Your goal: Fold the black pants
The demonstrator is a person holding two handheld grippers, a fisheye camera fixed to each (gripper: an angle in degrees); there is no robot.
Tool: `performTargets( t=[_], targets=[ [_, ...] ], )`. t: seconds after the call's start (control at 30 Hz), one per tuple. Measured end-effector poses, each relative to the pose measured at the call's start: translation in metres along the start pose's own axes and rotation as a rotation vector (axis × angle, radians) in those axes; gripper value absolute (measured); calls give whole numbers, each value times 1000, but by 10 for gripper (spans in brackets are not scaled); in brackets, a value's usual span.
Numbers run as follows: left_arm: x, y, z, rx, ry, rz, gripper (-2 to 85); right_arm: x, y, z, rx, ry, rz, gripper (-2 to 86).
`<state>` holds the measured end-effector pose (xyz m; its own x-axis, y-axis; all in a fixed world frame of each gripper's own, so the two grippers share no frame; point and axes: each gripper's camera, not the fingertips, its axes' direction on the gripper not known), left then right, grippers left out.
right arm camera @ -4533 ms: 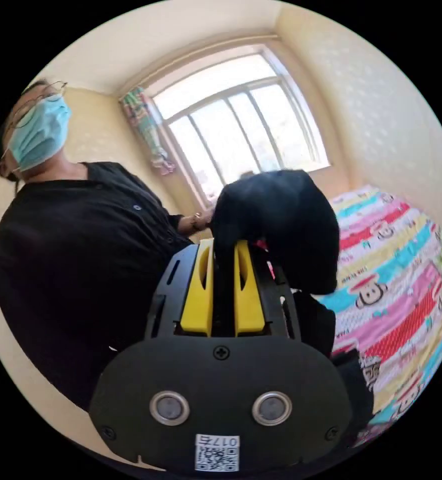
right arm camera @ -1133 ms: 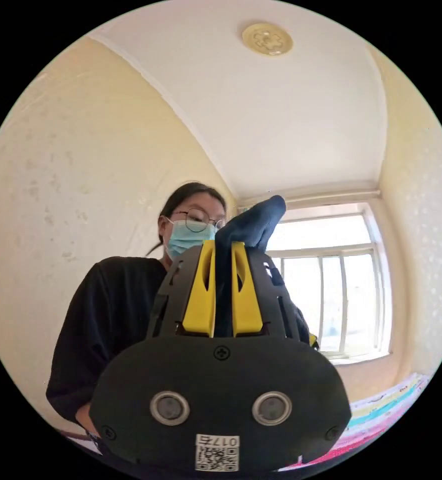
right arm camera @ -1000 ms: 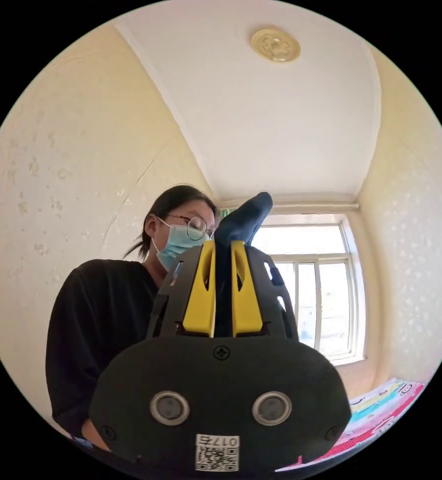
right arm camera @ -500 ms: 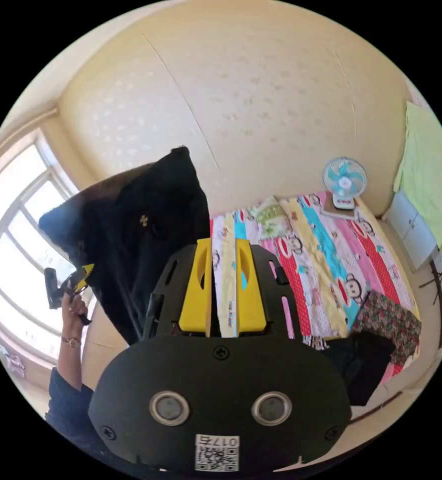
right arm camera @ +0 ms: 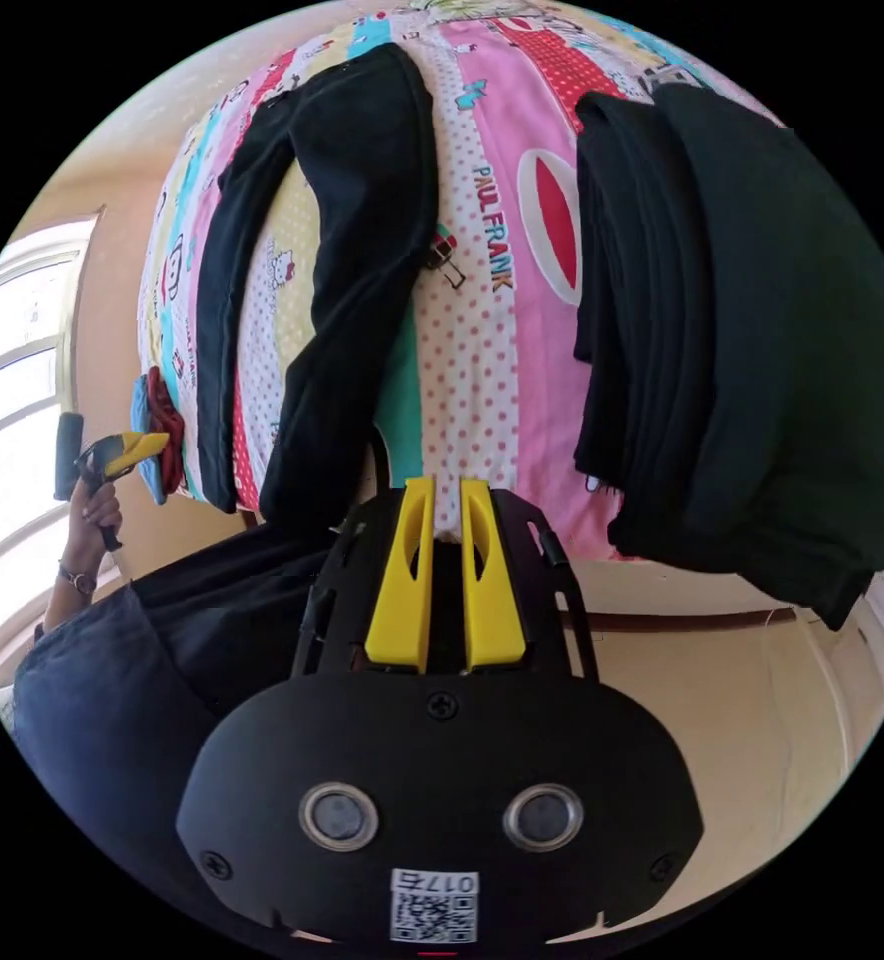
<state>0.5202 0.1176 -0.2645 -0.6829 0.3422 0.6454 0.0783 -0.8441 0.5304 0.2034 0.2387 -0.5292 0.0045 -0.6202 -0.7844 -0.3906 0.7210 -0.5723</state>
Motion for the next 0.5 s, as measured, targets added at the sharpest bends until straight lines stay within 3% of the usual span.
performTargets(
  t=[0.23, 0.4, 0.5],
  targets=[
    [90, -11, 108, -169, -137, 340, 160, 56, 62, 7, -59, -166, -41, 28],
    [108, -22, 127, -119, -181, 347, 183, 94, 106, 23, -145, -176, -69, 23],
    [105, -17, 167, -217, -327, 271, 162, 121, 128, 32, -174, -113, -115, 15]
  ],
)
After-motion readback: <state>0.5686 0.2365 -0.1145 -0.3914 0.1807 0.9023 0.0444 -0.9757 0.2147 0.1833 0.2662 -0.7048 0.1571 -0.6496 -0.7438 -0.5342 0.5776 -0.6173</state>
